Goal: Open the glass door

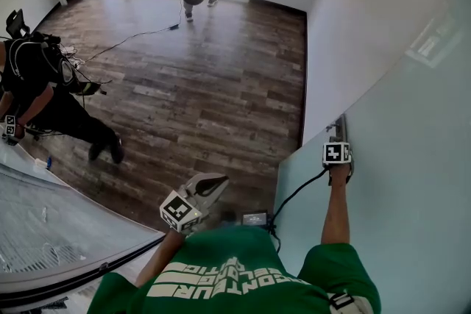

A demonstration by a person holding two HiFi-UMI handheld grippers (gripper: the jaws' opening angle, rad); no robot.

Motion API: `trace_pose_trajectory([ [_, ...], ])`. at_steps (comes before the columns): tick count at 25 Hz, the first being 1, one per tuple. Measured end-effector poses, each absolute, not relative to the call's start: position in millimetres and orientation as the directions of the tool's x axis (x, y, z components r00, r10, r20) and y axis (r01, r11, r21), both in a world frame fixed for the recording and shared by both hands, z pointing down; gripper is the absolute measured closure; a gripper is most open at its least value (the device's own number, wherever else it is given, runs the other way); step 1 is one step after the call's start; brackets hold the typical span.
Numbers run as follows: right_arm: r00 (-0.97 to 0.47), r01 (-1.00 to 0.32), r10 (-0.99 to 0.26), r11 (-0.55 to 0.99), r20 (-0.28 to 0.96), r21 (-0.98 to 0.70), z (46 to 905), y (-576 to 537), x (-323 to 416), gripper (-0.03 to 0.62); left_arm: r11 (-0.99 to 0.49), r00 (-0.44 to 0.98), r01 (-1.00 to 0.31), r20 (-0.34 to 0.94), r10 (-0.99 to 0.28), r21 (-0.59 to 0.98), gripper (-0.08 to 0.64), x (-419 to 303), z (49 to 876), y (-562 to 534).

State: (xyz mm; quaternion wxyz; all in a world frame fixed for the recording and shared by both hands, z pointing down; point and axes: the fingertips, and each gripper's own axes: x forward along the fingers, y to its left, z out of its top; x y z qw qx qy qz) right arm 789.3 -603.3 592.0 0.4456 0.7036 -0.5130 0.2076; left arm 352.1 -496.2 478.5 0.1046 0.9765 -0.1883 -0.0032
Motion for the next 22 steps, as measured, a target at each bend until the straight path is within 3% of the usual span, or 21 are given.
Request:
trace_pose_trajectory([
  [6, 0.287, -0.928, -0.729, -0.052, 0.622, 0.368, 545.5, -586.3, 729.7, 0.487, -0.903, 0.925, -0.376, 0.03, -0.378, 0.206, 0.546, 339.8, 473.1, -493.8],
  [11, 0.202, -0.926, -0.845, -0.001, 0.495, 0.377, 515.5, -574.8, 664.6, 0.598, -0.898, 0.919, -0.391, 0.025, -0.395, 0.204, 0.546, 321.6, 469.6, -486.9],
  [22, -0.211, -0.917, -0.947, 0.278, 0.244, 0.285, 456.9, -584.5, 475.7, 0.6, -0.851, 0.87, -0.487, 0.025, -0.492, 0.196, 0.546, 262.9, 461.0, -481.6],
])
